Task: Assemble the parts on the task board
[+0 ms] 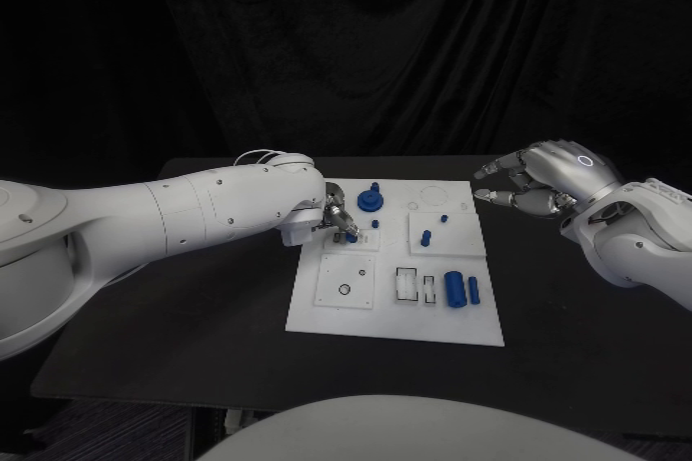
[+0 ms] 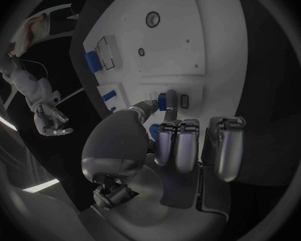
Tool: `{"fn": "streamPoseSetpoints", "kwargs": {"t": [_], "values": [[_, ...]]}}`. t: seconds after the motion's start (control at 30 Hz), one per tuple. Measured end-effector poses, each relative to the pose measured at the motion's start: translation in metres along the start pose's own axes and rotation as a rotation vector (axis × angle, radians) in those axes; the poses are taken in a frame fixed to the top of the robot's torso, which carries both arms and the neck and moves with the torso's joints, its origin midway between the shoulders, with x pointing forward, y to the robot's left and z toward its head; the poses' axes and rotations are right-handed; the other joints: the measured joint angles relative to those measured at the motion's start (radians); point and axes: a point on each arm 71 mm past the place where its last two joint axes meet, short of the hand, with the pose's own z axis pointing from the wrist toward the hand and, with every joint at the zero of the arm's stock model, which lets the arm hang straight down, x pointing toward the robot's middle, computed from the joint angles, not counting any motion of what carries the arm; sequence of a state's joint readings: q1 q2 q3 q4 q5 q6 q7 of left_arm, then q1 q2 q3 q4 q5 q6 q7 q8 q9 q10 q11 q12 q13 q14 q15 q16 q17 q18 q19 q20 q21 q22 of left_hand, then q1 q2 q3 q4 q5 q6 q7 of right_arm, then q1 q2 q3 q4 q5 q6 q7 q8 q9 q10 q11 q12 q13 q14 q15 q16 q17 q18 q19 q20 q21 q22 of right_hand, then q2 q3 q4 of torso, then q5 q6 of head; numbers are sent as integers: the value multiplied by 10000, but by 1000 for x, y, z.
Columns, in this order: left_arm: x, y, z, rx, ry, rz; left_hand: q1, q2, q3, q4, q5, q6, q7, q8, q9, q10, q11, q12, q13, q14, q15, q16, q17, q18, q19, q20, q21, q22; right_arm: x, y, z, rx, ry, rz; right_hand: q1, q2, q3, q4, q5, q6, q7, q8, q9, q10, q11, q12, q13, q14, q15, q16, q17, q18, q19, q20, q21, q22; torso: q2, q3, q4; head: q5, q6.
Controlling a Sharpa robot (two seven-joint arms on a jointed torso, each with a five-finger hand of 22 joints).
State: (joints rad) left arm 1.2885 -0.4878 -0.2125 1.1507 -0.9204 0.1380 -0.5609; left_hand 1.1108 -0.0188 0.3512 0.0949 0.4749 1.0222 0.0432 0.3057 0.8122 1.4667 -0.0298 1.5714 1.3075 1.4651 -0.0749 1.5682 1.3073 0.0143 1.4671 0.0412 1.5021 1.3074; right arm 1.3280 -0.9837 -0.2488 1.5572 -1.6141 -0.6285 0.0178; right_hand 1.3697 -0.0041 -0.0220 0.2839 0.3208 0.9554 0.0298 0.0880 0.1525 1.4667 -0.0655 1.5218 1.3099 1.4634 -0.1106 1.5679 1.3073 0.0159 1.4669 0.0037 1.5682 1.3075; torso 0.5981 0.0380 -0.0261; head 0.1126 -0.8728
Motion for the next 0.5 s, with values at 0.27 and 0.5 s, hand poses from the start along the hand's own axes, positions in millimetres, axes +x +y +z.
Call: {"fn": "streamPoseSetpoints", "kwargs": {"t": [0.27, 0.5], "values": [[0, -1, 0, 4, -2, 5, -260, 44, 52, -52, -1307, 2, -1, -105, 209, 0, 0, 0, 0, 0, 0, 0, 0, 0, 0, 0, -38, 0, 0, 0, 0, -7, 13, 6, 0, 0, 0, 0, 0, 0, 0, 0, -1, 0, 0, 1, 0, 0, 0, 0, 0, 0, 0, 0, 0, -1, -2, 0, 1, -6, 0], [2, -1, 2, -16, 32, 15, -761, 20, -392, 390, -2766, 18, -23, -357, 314, -16, 54, 0, 1, 13, 14, 0, 0, 0, 0, 0, -90, 0, 0, 1, 0, -6, 30, 8, 0, 0, 0, 0, 0, 0, 0, 0, -9, 0, 0, 1, 2, 0, 0, 0, 0, 0, 0, 0, 0, -1, 1, 0, 2, 7, 0]]}}
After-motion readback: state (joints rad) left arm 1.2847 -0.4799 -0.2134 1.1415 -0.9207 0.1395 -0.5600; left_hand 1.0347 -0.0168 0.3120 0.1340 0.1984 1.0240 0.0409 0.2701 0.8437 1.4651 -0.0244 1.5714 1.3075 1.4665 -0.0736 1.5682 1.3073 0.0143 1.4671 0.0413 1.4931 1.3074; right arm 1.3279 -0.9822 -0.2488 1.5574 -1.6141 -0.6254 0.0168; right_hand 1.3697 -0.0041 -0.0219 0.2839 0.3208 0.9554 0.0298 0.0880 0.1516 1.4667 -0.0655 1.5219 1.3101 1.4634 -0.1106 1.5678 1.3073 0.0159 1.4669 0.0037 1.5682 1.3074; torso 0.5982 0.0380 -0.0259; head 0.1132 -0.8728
